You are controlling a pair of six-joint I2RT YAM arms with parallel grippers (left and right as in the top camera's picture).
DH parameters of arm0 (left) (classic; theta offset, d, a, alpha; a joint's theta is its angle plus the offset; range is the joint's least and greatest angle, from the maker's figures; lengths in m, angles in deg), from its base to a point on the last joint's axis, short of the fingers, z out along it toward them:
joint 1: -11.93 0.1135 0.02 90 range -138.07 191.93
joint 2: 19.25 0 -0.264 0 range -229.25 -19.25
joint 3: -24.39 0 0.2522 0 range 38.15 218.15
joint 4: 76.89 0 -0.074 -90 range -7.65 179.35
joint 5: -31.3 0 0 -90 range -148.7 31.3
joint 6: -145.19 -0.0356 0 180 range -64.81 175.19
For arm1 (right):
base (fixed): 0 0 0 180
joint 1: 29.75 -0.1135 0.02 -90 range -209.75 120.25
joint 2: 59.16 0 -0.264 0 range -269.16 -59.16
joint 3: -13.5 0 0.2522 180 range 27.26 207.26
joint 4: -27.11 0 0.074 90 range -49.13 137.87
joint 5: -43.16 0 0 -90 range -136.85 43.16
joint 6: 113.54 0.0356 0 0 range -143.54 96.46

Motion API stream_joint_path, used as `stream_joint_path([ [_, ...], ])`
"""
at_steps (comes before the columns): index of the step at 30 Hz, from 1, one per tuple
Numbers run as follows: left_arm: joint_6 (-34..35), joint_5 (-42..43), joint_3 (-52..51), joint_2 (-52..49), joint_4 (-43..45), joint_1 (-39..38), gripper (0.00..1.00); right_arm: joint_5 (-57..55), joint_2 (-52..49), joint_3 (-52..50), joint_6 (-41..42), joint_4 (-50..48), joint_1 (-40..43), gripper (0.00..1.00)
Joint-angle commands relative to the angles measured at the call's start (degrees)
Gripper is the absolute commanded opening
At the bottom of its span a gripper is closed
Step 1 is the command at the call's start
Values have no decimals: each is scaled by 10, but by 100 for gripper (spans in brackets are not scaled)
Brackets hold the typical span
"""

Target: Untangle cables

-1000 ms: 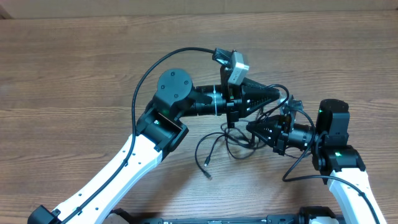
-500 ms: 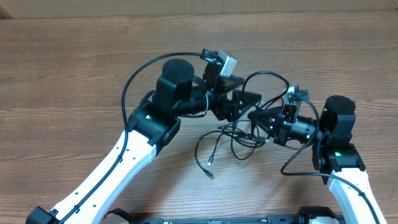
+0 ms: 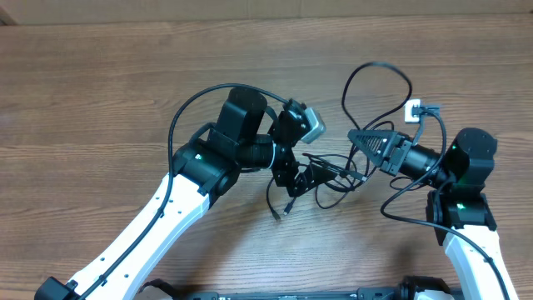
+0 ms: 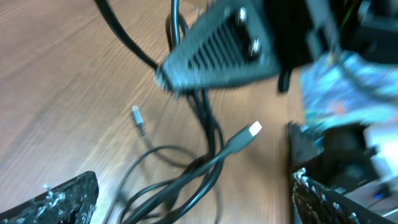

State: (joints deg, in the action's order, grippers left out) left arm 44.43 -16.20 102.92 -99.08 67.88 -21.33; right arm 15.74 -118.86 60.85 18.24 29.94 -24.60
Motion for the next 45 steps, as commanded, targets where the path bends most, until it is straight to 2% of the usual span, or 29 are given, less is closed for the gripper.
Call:
stream_joint_path([
  [1, -116, -41, 6, 0, -2, 2, 100, 19, 1, 3, 62, -33, 5, 4],
  [8, -176, -42, 6, 0, -12, 2, 99, 63, 1, 3, 121, -96, 5, 4],
  [23, -176, -33, 6, 0, -44, 1, 100, 96, 1, 3, 190, -148, 5, 4],
  [26, -194, -33, 6, 0, -45, 1, 97, 102, 1, 3, 200, -148, 5, 4],
  [30, -221, -33, 6, 0, -45, -1, 81, 127, 1, 3, 217, -148, 5, 4],
  [34, -227, -32, 6, 0, -45, -3, 76, 153, 1, 3, 227, -162, 5, 4],
  [39, -227, -17, 6, 0, -45, -3, 60, 158, 1, 3, 245, -183, 5, 4],
  [43, -227, -1, 6, -7, -44, -14, 37, 158, 1, 3, 245, -186, 5, 4],
  [44, -227, 6, 6, -9, -44, -18, 28, 157, 1, 3, 245, -186, 5, 4],
  [45, -227, 8, 6, -12, -45, -22, 12, 157, 1, 3, 244, -186, 5, 4],
])
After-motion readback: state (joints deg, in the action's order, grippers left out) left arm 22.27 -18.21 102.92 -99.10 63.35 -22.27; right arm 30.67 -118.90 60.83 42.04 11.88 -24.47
